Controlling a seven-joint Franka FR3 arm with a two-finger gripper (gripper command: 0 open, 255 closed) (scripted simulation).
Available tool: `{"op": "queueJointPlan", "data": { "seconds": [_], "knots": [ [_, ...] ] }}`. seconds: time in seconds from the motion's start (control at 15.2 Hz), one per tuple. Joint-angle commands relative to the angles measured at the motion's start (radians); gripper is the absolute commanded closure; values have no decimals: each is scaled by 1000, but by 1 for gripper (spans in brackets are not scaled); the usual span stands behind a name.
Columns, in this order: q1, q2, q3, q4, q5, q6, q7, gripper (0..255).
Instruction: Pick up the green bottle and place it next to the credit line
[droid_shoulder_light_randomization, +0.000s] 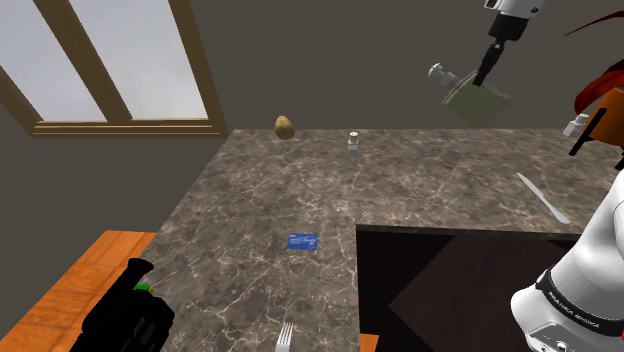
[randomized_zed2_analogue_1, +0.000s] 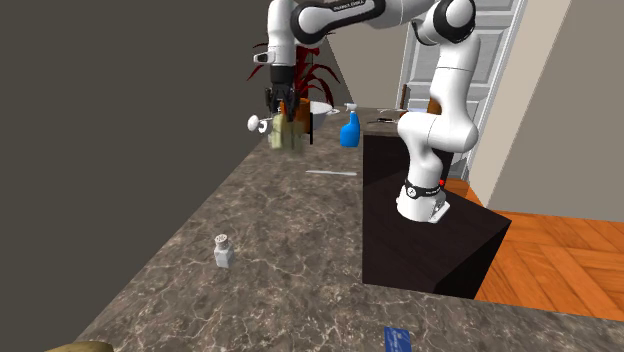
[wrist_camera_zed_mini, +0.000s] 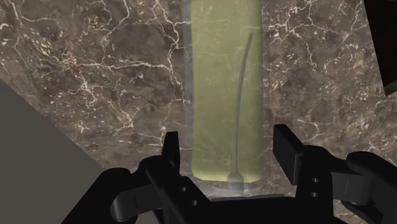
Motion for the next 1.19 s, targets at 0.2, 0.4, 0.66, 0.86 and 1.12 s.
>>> {"op": "queueJointPlan", "data": {
  "seconds": [0.2,0.4,0.66,0.86,1.12],
  "knots": [
    [2,-4,8,65,-2,-67,12,255],
    [4,-2,11,107,0,-107,16,255],
    [8,5,12,165,5,-160,19,255],
    [11,14,10,212,11,-201,20,255],
    [16,31,5,279,23,-256,19,255]
  ]
}}
